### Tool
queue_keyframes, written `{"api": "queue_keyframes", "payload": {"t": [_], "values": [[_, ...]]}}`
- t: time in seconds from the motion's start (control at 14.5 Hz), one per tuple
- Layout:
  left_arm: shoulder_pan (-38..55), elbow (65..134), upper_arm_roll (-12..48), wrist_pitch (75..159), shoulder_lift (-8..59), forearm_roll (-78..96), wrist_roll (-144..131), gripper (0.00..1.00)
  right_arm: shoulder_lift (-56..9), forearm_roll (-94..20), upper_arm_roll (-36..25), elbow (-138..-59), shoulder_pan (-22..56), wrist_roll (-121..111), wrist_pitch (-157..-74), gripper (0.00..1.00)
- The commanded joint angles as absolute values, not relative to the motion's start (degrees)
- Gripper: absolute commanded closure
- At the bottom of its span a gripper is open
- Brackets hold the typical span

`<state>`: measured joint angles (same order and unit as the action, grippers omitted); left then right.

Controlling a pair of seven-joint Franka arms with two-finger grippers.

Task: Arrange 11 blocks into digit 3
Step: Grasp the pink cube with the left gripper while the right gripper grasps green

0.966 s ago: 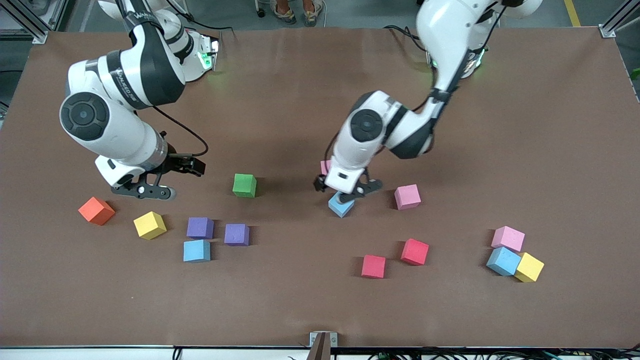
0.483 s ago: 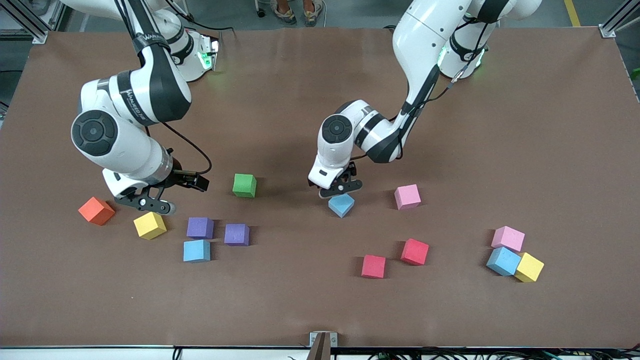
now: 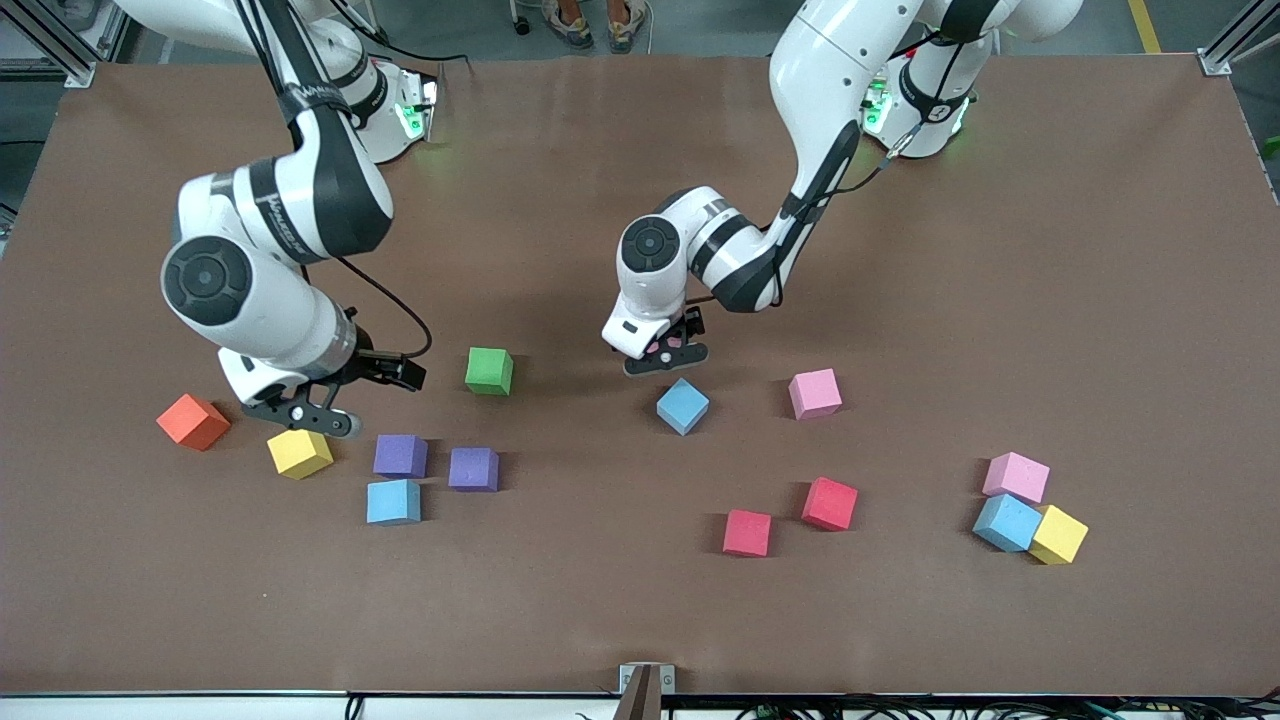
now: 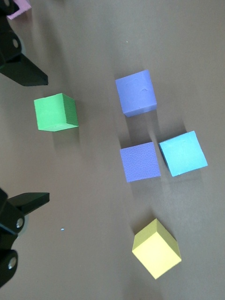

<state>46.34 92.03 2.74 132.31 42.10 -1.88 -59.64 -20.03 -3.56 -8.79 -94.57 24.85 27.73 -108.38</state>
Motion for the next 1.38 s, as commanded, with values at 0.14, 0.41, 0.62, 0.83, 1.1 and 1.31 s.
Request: {"api": "queue_keyframes", "payload": {"t": [0.14, 0.41, 0.62, 0.83, 1.1, 1.31], "values": [[45.9, 92.5, 2.5, 129.0, 40.8, -3.0, -60.3, 0.95, -25.0, -4.3, -8.8, -92.5, 28.7, 28.0, -109.4, 0.0], [47.4, 96.3, 4.8, 122.7, 36.0, -2.9, -62.7, 0.99, -25.7, -4.3, -7.7, -96.1, 30.8, 27.3, -109.8, 0.0], [48.7, 102.3, 7.8, 123.0, 31.5, -3.0, -65.1, 0.99, -25.5, -4.6, -6.3, -101.0, 30.3, 21.6, -114.3, 0.0], [51.3, 104.7, 9.1, 125.0, 30.4, -3.0, -67.8, 0.99, -25.6, -6.9, -6.3, -104.5, 30.1, 16.6, -117.6, 0.0], [55.3, 107.8, 9.0, 134.7, 30.7, -6.0, -70.0, 0.99, -25.7, -7.4, -6.2, -106.8, 30.7, 14.0, -120.1, 0.0], [55.4, 108.6, 9.1, 136.3, 31.3, -8.1, -69.6, 0.99, -25.9, -8.6, -6.2, -108.1, 30.7, 13.3, -121.8, 0.0]]}}
